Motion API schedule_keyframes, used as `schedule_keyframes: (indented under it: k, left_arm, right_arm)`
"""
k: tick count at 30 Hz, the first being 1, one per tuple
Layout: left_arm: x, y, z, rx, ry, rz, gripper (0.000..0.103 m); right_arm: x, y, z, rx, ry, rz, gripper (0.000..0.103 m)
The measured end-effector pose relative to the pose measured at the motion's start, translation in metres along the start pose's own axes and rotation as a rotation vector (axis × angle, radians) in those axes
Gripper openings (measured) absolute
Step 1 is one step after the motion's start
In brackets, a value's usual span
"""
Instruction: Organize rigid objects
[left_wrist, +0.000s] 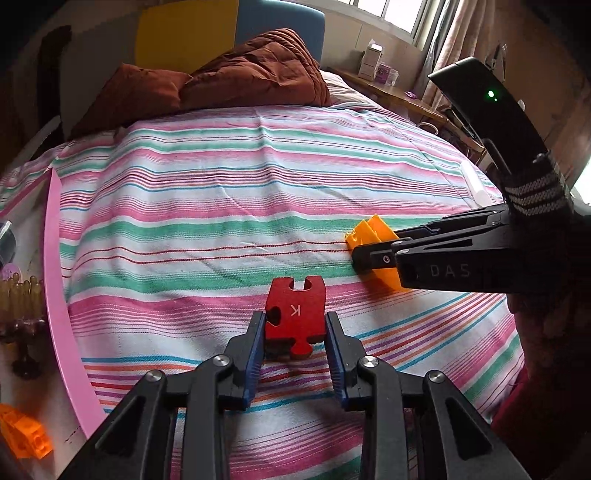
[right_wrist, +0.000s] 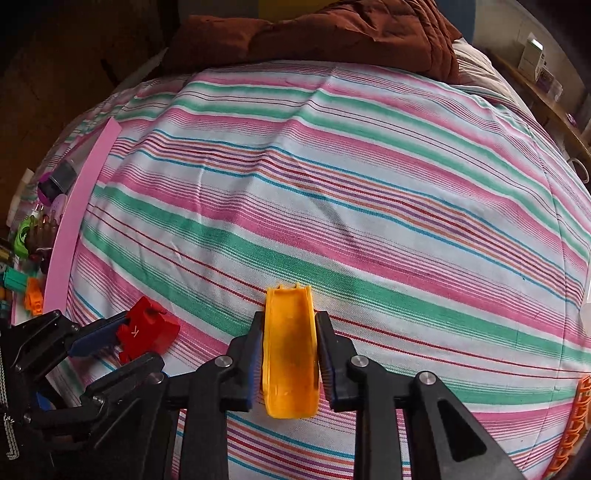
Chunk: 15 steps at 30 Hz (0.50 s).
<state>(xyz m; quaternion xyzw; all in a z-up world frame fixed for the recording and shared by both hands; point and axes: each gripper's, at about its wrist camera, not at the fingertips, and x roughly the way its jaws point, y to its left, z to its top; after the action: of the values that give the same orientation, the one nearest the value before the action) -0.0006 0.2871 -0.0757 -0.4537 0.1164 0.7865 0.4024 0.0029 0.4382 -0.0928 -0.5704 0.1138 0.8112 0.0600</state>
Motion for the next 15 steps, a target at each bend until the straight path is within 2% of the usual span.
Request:
schedule_keyframes:
  k: [5, 15]
  left_arm:
    - [-0.005, -0.001, -0.002, 0.006, -0.008, 0.02, 0.031]
    - [-0.039, -0.006, 0.003, 0.023, -0.079, 0.086, 0.032]
  right_arm:
    - [0.0, 0.004, -0.003, -0.046, -0.021, -0.028, 0.026]
    - [-0.001, 0.004, -0.005, -0.056, -0.031, -0.04, 0.026]
